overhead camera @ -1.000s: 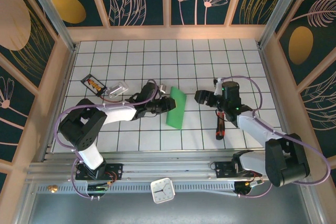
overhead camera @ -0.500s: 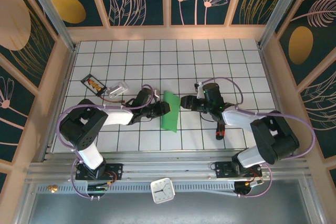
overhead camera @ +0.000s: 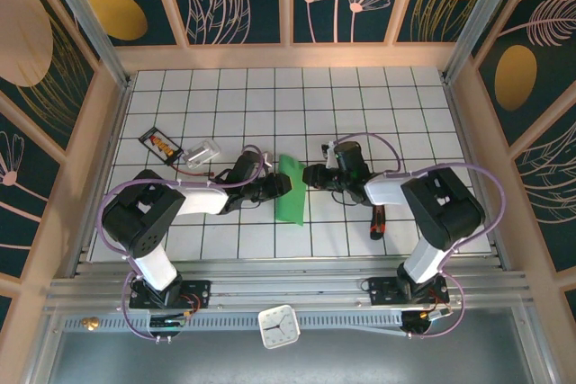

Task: Fold a paper plane with a square sheet of paper (pick it up from the middle)
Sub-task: First fold the square sheet of paper in half at the center of the table, then hold the square sheet of paper at the center of the table.

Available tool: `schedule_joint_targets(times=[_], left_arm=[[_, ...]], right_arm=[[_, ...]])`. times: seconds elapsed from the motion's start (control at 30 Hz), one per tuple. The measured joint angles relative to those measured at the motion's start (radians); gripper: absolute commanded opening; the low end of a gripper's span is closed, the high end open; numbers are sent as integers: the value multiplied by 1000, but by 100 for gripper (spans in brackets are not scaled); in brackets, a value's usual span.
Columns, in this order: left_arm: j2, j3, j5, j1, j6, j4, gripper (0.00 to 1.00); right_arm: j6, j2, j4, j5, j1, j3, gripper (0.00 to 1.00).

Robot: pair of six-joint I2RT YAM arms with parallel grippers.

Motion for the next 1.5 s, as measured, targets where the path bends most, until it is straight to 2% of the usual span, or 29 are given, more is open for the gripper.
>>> schedule_joint_targets(times=[0.27,0.43,0.63,0.77,1.03,1.23,1.5], left_arm=[[0,0,-22,0,32,-34,49],[0,16,-37,0,55,-72,60],[0,38,-42,0,64,-105,66],[0,53,-52,0,69,-140,64],[6,79,-102,0,75,-207,53],[6,78,-146,0,29,-214,45],[6,66,-168,0,-37,-192,46]], right_arm=[[1,66,31,-18,0,14,20],[2,94,33,-18,0,20,20],[5,100,39,-18,0,26,20],[8,102,39,-18,0,28,20],[8,112,38,-25,0,42,20],[7,113,38,-34,0,43,22],[7,112,38,-48,0,60,26]])
